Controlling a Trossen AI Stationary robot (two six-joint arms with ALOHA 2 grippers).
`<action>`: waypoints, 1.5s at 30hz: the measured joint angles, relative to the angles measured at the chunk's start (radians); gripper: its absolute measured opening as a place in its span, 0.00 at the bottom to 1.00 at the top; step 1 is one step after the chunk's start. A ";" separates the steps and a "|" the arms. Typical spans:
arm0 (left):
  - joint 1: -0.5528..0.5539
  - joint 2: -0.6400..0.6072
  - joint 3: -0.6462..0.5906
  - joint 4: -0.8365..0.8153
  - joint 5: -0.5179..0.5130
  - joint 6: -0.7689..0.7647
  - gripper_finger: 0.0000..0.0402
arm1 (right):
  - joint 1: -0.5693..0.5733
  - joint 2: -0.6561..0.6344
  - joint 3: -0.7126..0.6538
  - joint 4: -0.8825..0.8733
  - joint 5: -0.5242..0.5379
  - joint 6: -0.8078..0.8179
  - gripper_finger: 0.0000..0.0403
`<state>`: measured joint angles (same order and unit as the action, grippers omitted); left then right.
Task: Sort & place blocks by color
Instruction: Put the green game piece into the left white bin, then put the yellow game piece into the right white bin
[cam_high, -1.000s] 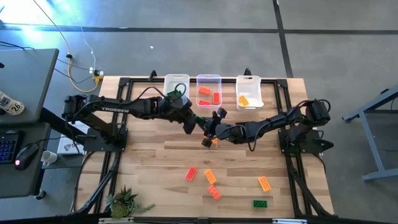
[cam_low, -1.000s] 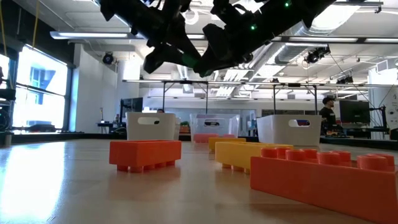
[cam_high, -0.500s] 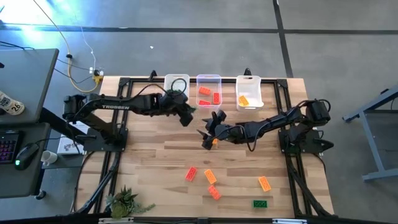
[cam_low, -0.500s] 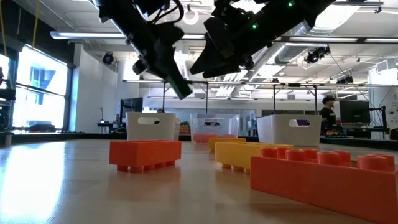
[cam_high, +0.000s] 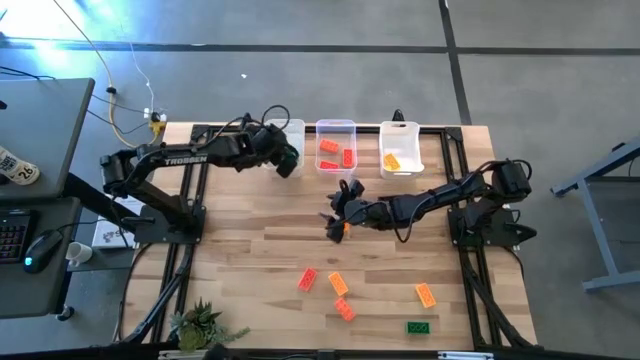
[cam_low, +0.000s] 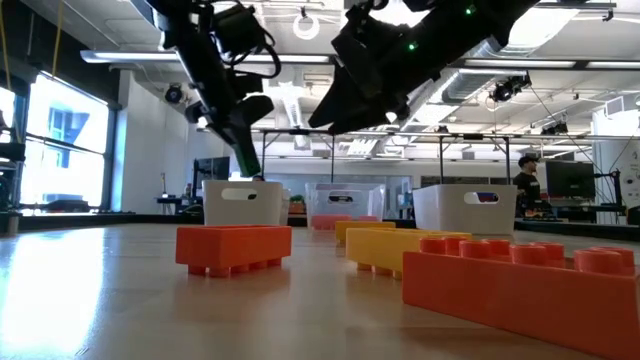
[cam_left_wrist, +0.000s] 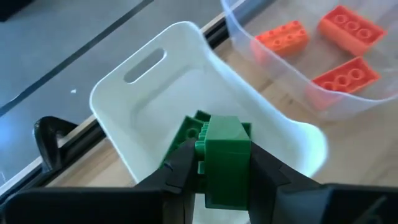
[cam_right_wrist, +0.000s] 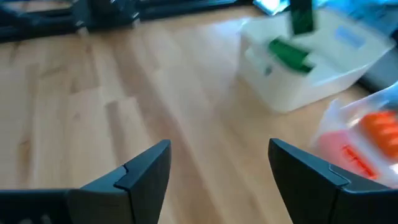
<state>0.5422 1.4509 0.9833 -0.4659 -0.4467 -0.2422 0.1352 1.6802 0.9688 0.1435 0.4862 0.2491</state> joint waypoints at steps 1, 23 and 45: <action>0.011 0.002 0.000 -0.001 0.009 0.008 0.20 | 0.000 0.000 0.000 -0.013 -0.028 0.015 0.64; 0.068 0.044 0.000 0.000 0.081 0.055 0.43 | 0.024 0.000 0.000 -0.262 -0.269 0.176 0.64; -0.063 -0.107 0.000 -0.002 0.366 0.040 0.46 | -0.020 0.108 -0.001 -0.326 -0.207 0.038 0.64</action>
<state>0.4791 1.3437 0.9833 -0.4681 -0.0807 -0.2026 0.1154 1.7878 0.9680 -0.1828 0.2797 0.2871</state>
